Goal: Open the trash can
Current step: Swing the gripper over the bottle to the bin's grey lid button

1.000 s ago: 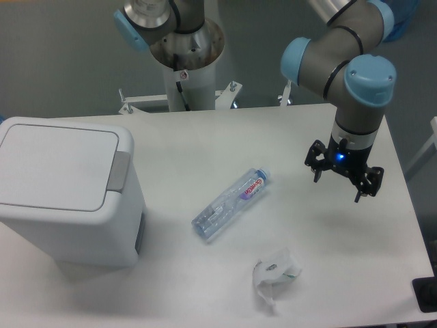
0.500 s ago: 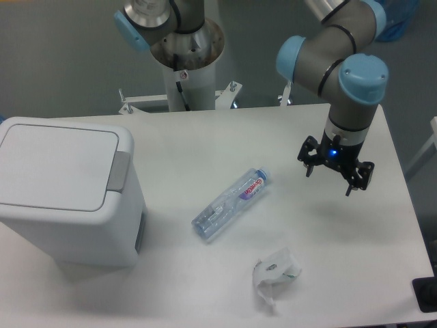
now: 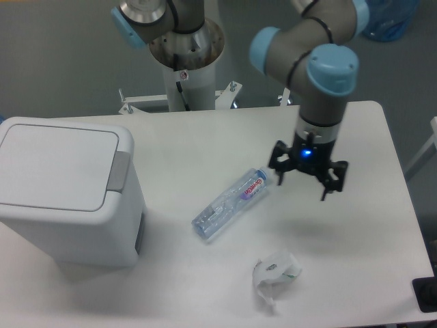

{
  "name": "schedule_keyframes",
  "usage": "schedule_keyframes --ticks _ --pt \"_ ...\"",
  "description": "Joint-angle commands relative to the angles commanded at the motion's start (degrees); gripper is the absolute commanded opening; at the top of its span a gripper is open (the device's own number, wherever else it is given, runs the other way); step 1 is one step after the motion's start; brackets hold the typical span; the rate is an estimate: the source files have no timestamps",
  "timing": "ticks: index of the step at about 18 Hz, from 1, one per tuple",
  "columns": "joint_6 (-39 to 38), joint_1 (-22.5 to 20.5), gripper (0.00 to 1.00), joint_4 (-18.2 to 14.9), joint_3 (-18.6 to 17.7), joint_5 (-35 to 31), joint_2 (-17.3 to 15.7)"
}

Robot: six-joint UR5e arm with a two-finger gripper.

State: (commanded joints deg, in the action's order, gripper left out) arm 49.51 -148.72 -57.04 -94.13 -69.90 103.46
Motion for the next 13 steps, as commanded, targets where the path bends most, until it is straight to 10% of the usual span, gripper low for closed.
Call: schedule_keyframes --ticks 13 --pt "-15.85 9.14 1.0 0.53 2.12 13.38 -6.77"
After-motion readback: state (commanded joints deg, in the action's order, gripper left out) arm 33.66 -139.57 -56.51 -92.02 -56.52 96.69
